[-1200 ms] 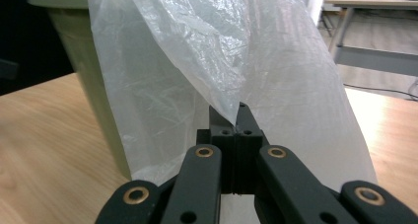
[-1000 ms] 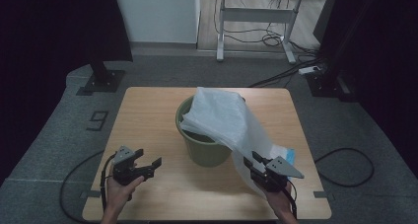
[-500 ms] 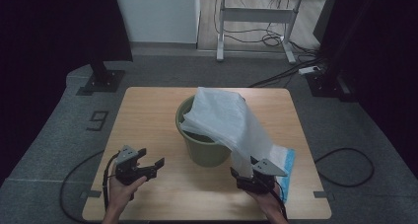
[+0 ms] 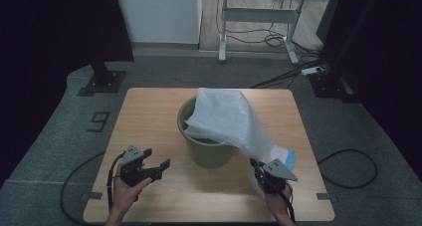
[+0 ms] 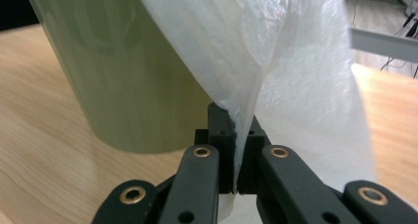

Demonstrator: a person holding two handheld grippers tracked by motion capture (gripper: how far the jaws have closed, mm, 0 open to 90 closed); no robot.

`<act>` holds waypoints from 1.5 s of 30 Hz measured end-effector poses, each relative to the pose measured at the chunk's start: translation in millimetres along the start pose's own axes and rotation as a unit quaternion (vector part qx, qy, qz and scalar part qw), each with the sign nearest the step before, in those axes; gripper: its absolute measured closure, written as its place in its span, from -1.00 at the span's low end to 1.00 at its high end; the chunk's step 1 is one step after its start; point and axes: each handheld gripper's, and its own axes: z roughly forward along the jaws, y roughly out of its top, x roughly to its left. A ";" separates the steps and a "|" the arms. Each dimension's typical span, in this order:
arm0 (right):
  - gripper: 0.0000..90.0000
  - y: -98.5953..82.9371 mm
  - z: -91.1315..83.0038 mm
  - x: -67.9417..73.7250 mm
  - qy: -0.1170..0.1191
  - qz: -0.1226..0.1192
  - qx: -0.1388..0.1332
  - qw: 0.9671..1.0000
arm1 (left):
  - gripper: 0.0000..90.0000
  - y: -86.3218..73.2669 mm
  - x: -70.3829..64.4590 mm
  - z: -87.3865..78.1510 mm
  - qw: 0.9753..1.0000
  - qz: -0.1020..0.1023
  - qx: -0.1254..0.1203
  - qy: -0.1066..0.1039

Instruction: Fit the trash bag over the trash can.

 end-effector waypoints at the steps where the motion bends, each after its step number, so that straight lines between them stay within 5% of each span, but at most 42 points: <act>1: 0.95 2.6 -2.8 -2.4 0.005 0.005 -0.004 1.000 | -0.65 2.2 -1.8 -0.3 1.000 0.002 -0.002 -0.001; 9: 0.96 26.4 -16.1 -14.8 0.041 0.040 -0.040 0.998 | -0.63 21.8 -16.0 -7.0 0.999 0.013 -0.030 -0.007; 21: 0.96 74.8 -30.6 -19.2 0.047 0.030 -0.082 0.995 | -0.61 57.6 -40.4 -13.2 0.997 0.045 -0.057 -0.020; 29: 0.96 104.4 -23.8 -15.2 0.064 0.002 -0.066 0.996 | -0.60 71.3 -58.2 -5.1 0.996 0.065 -0.059 -0.031; 45: 0.96 114.6 -11.3 -16.0 0.085 0.005 -0.051 0.995 | -0.50 101.0 -82.9 30.8 0.994 0.088 -0.047 -0.050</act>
